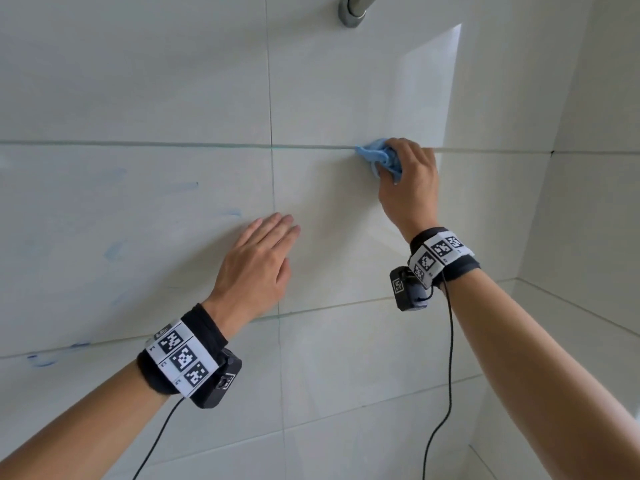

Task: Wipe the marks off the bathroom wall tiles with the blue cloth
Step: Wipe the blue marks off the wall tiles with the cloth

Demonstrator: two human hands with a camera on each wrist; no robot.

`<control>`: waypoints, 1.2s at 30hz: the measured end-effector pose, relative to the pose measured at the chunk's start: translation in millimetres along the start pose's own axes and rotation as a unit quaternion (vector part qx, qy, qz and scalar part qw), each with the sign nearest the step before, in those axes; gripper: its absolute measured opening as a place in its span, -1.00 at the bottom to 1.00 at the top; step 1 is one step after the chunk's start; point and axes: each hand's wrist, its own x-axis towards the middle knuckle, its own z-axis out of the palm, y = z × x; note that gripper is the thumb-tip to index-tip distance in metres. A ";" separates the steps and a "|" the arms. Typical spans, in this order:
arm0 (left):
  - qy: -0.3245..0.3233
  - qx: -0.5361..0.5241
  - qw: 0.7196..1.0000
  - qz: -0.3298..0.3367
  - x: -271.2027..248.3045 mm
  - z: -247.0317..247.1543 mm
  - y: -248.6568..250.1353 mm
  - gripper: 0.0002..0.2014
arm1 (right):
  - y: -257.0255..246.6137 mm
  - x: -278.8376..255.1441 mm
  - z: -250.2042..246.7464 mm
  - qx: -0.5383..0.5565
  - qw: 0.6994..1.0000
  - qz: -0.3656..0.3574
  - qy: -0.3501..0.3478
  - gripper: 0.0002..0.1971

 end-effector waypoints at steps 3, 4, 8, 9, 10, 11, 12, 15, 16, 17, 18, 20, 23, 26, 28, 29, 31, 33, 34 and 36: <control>0.039 -0.012 0.999 -0.012 -0.1 -8.8 -6.1 -0.46 | -7.0 -3.9 6.2 -0.011 1.000 -0.006 -0.009 -0.75; 0.056 -0.017 0.998 -0.015 0.5 -12.3 -8.7 -0.47 | -9.4 -2.8 7.9 -0.017 1.000 0.000 -0.011 -0.77; 0.108 -0.036 0.993 -0.026 3.1 -25.9 -21.3 -0.48 | -16.6 0.4 8.3 -0.019 0.999 0.030 -0.011 -0.80; 0.115 -0.039 0.992 -0.030 3.1 -28.6 -25.2 -0.47 | -19.8 -0.5 8.8 -0.015 0.999 0.034 -0.012 -0.80; 0.122 -0.041 0.991 -0.033 3.1 -31.1 -29.3 -0.46 | -24.8 -1.6 10.9 -0.012 0.999 0.032 -0.013 -0.79; 0.128 -0.043 0.990 -0.036 2.6 -33.0 -34.0 -0.46 | -32.8 -2.9 14.8 -0.007 1.000 0.026 -0.015 -0.79; 0.134 -0.044 0.989 -0.038 2.0 -34.9 -38.8 -0.46 | -43.2 -3.8 20.6 -0.001 1.000 0.017 -0.019 -0.79; 0.149 -0.050 0.986 -0.046 -4.4 -41.1 -57.1 -0.45 | -81.7 -7.2 43.0 0.012 1.000 -0.003 -0.023 -0.81; 0.154 -0.049 0.985 -0.053 -8.3 -44.2 -64.4 -0.45 | -92.1 -8.8 49.5 0.016 1.000 -0.003 -0.020 -0.81; 0.158 -0.047 0.984 -0.060 -13.0 -48.0 -73.2 -0.44 | -101.0 -10.6 54.9 0.019 1.000 -0.002 -0.016 -0.81; 0.163 -0.043 0.983 -0.067 -18.0 -52.7 -82.8 -0.43 | -108.9 -12.6 59.3 0.022 1.000 -0.003 -0.012 -0.81; 0.174 -0.031 0.981 -0.078 -27.4 -63.6 -104.7 -0.41 | -126.6 -16.4 68.6 0.028 0.999 -0.017 -0.007 -0.81; 0.179 -0.015 0.980 -0.084 -33.8 -80.5 -133.8 -0.40 | -157.4 -20.2 84.7 0.026 0.999 -0.024 -0.010 -0.80; 0.172 -0.008 0.981 -0.087 -29.4 -94.0 -149.0 -0.40 | -169.5 -23.9 88.7 0.017 1.000 -0.021 -0.015 -0.78; 0.161 -0.009 0.983 -0.086 -22.0 -101.0 -149.7 -0.39 | -163.0 -21.1 79.3 0.005 0.997 -0.061 -0.051 -0.77; 0.153 -0.011 0.985 -0.084 -17.2 -103.9 -147.5 -0.38 | -155.6 -18.1 72.5 -0.014 0.994 -0.081 -0.072 -0.76; 0.138 -0.015 0.987 -0.081 -8.4 -108.4 -141.4 -0.36 | -132.0 -10.2 57.8 -0.053 0.993 -0.069 -0.079 -0.77; 0.126 -0.014 0.989 -0.082 -1.6 -111.0 -136.2 -0.36 | -102.6 -4.9 40.0 -0.071 0.996 0.014 -0.043 -0.78; 0.122 -0.010 0.989 -0.083 1.8 -111.7 -134.3 -0.35 | -88.0 -2.2 30.3 -0.073 0.995 0.053 -0.028 -0.78; 0.110 -0.002 0.991 -0.081 9.2 -113.3 -131.8 -0.34 | -65.9 3.7 15.4 -0.085 0.990 0.107 -0.019 -0.79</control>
